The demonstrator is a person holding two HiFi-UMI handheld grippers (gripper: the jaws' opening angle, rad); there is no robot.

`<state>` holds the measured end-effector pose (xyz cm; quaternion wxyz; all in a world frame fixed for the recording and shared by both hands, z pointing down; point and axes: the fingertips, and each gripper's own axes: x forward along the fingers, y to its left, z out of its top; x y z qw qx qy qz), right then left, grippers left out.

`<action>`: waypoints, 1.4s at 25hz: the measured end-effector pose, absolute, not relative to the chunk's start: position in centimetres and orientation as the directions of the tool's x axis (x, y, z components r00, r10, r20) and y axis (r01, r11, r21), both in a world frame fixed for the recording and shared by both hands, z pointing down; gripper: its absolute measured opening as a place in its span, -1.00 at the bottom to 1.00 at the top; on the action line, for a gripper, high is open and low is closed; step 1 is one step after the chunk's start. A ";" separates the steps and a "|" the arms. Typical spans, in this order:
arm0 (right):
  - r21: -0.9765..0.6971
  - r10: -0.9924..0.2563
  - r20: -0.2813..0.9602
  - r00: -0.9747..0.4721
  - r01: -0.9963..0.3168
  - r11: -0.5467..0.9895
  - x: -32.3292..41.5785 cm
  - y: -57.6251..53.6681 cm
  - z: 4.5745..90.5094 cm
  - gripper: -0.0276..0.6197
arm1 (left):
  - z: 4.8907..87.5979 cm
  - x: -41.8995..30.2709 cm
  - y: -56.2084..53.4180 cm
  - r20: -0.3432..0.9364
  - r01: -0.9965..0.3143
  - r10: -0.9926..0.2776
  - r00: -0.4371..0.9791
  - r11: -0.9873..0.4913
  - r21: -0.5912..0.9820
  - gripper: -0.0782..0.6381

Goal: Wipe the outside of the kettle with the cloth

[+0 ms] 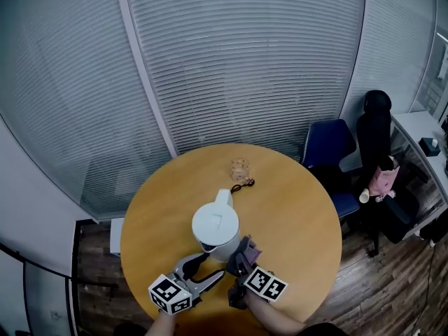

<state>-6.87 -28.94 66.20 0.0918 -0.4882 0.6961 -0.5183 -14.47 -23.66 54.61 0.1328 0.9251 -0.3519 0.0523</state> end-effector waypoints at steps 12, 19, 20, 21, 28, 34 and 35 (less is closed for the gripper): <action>-0.696 -0.641 0.608 -0.469 -0.703 -0.145 -7.0 -29.7 73.8 -0.60 | 56.8 -17.1 -23.6 0.232 -0.711 -0.672 0.703 -0.659 0.247 -0.02; -0.666 -0.672 0.577 -0.465 -0.743 -0.058 -6.4 -29.3 71.0 -0.60 | 56.2 -17.4 -22.9 0.195 -0.712 -0.687 0.700 -0.650 0.265 -0.02; -0.664 -0.688 0.556 -0.467 -0.747 -0.029 -6.4 -29.2 70.0 -0.60 | 56.1 -17.6 -22.8 0.191 -0.717 -0.693 0.695 -0.646 0.262 -0.02; -0.660 -0.703 0.534 -0.470 -0.752 0.001 -6.3 -28.9 68.9 -0.60 | 56.0 -17.8 -22.6 0.187 -0.725 -0.703 0.686 -0.639 0.258 -0.03; -0.499 -0.794 0.368 -0.483 -0.823 0.269 -5.6 -25.4 60.0 -0.60 | 55.0 -20.0 -20.7 0.160 -0.805 -0.793 0.587 -0.552 0.215 -0.42; -0.312 -0.846 0.267 -0.461 -0.872 0.377 -4.9 -20.8 54.2 -0.60 | 53.6 -21.3 -17.7 0.111 -0.838 -0.838 0.534 -0.507 0.202 -0.68; -0.292 -0.853 0.253 -0.456 -0.877 0.382 -4.6 -20.1 53.3 -0.60 | 53.2 -21.5 -17.3 0.103 -0.840 -0.842 0.530 -0.504 0.201 -0.70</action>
